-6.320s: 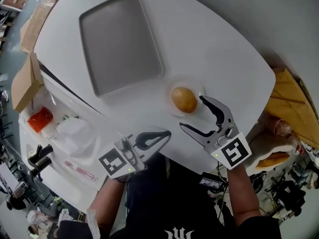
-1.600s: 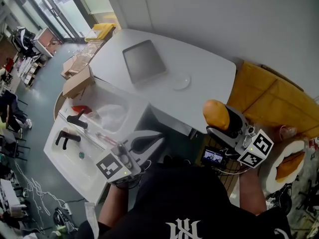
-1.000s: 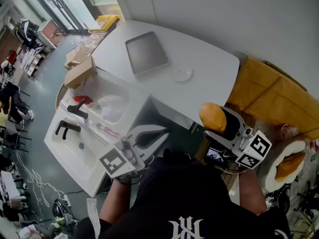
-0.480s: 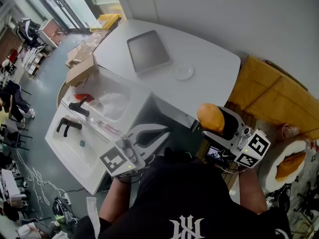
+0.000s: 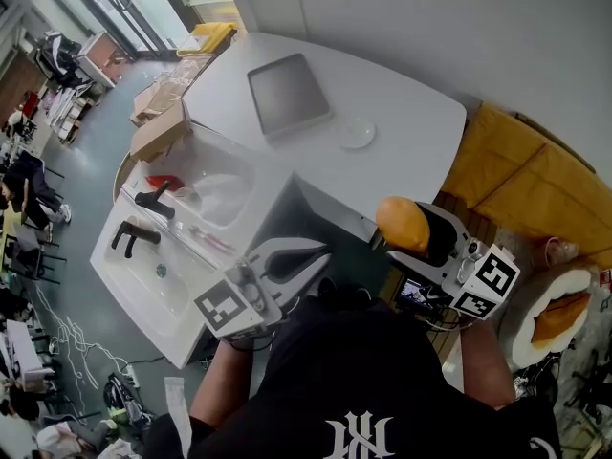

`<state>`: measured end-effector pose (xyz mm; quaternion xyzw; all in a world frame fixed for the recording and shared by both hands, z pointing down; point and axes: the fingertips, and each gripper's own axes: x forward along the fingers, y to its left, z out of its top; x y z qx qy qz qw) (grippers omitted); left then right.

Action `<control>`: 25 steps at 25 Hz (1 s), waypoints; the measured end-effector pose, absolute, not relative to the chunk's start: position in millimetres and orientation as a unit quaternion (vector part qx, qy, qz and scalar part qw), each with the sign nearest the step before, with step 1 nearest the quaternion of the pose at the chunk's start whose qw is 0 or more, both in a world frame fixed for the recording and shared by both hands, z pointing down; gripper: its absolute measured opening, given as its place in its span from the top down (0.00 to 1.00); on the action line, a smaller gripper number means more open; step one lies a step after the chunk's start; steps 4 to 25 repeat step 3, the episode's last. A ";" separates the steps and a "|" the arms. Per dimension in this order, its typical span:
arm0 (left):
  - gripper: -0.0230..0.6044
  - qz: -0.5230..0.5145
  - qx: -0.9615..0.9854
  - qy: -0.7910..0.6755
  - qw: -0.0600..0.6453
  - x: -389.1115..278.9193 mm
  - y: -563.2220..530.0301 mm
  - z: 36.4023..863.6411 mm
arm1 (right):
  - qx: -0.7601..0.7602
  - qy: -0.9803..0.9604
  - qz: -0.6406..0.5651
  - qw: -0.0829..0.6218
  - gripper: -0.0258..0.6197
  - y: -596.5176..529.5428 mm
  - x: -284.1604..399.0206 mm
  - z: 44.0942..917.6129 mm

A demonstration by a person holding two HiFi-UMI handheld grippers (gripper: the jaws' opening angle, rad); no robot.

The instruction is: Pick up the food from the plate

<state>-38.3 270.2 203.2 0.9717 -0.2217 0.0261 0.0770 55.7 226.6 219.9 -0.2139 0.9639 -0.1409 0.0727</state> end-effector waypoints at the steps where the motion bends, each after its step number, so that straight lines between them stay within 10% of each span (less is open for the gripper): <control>1: 0.95 0.028 0.972 -0.221 0.077 -37.0 270.3 203.7 | -0.213 0.964 -0.140 0.073 0.42 226.0 56.4 219.8; 25: 0.95 0.030 0.972 -0.220 0.073 -34.4 269.9 203.4 | -0.212 0.965 -0.139 0.072 0.42 224.9 57.3 219.6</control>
